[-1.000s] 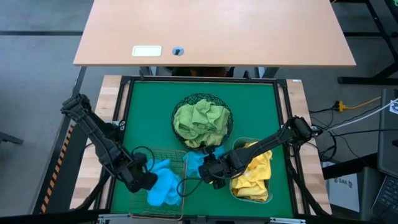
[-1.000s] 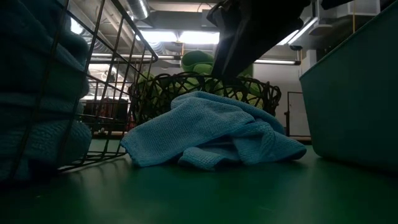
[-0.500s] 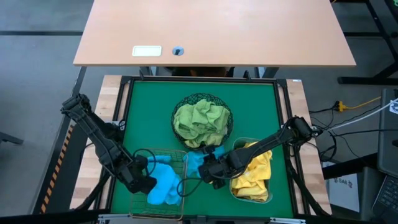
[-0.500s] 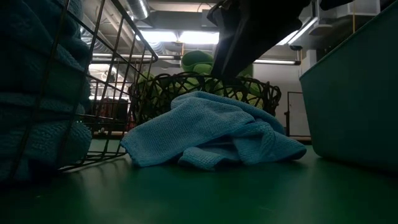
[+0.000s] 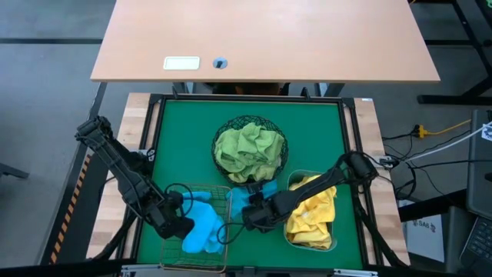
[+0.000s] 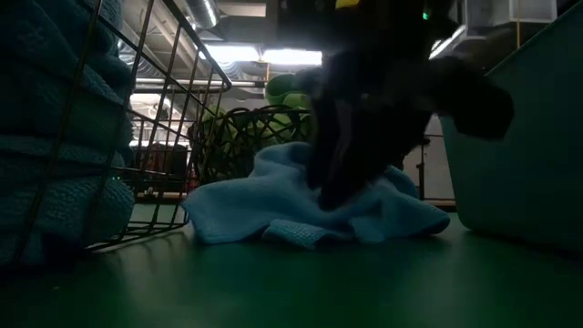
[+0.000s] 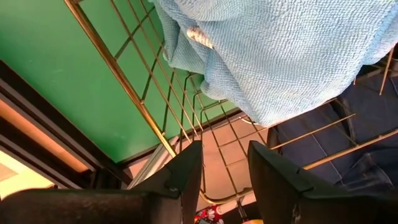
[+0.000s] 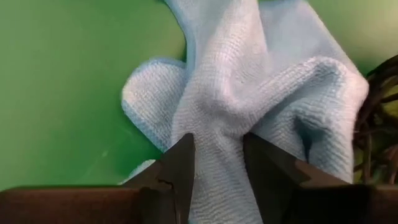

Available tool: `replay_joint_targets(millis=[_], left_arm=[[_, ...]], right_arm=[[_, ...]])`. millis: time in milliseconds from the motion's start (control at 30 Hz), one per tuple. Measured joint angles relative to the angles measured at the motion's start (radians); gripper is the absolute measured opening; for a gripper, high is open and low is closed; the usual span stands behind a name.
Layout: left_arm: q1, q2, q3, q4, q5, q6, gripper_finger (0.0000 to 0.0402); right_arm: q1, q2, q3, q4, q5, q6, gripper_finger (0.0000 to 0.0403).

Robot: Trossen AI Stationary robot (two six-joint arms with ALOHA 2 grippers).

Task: Sort microfiber towel by color & place in baskets
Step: Put the blue microfiber cloth into the wire basket

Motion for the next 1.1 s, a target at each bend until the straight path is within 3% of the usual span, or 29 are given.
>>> replay_joint_targets(millis=[167,433,567,767,1100], left_arm=[[0.0,0.0,0.0,0.005,0.0,0.055,0.0124],[0.0,0.0,0.0,0.022,-0.027,0.08,0.0124],[-0.001,0.0,0.0,0.022,-0.054,0.093,0.0124],[0.0,0.0,0.0,0.027,-0.135,0.208,0.0124],[0.0,0.001,0.0,0.029,-0.214,0.291,0.0124]], right_arm=[[0.0,0.016,0.0,-0.002,0.006,-0.001,0.0124],[0.0,0.016,0.0,-0.002,0.001,-0.002,0.0009],[0.0,0.016,0.011,-0.024,-0.01,-0.001,0.002],[0.001,0.003,0.08,-0.104,-0.107,0.0,0.0006],[0.001,0.002,0.32,-0.271,-0.16,0.0,0.0003]])
